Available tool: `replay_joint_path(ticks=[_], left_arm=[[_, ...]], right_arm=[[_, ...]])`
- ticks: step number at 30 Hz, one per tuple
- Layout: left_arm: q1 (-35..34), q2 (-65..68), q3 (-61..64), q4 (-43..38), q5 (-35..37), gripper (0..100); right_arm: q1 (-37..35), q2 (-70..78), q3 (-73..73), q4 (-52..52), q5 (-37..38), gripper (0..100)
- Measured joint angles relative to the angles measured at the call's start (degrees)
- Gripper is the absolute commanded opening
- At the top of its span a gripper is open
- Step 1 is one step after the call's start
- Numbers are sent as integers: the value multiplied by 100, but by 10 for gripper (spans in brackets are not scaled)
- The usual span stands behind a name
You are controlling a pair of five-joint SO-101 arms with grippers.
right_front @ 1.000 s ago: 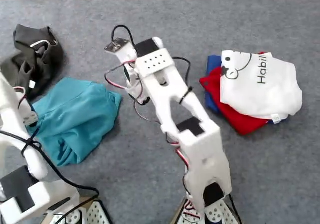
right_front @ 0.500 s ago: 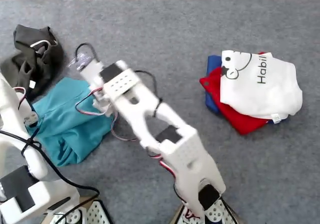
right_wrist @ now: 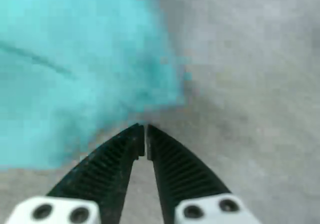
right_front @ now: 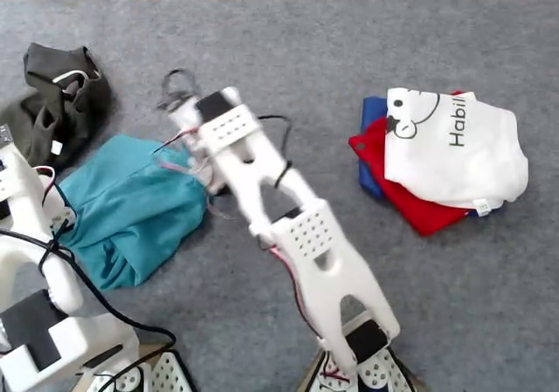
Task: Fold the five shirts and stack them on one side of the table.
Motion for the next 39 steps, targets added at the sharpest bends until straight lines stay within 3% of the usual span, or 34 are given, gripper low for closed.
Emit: replay_joint_path(ticks=[9, 13, 16, 21, 27, 30, 34, 37, 39], left_arm=[[615, 0, 299, -316, -290, 30], [818, 0, 316, -325, -290, 30], [844, 0, 316, -334, -290, 30], [844, 0, 440, -360, -290, 30], [844, 0, 835, -475, -290, 30], [818, 0, 985, -633, -290, 30], [721, -9, 1116, -756, -290, 30], [703, -9, 1125, -765, -290, 30], [703, -9, 1125, -765, -290, 30]], right_arm=[[185, -2884, 3402, -18, 378, 15], [185, -3868, 4589, -879, 475, 31], [132, -3947, 4765, -1688, 404, 158], [-255, -3569, 4730, -2699, -510, 394], [-668, -2391, 3903, -3165, -800, 417], [-668, -1662, 3341, -3174, -809, 359], [-677, -967, 2374, -2936, -712, 30], [-677, -571, 1600, -2488, -668, 58], [-624, -413, 1125, -2154, -642, 11]])
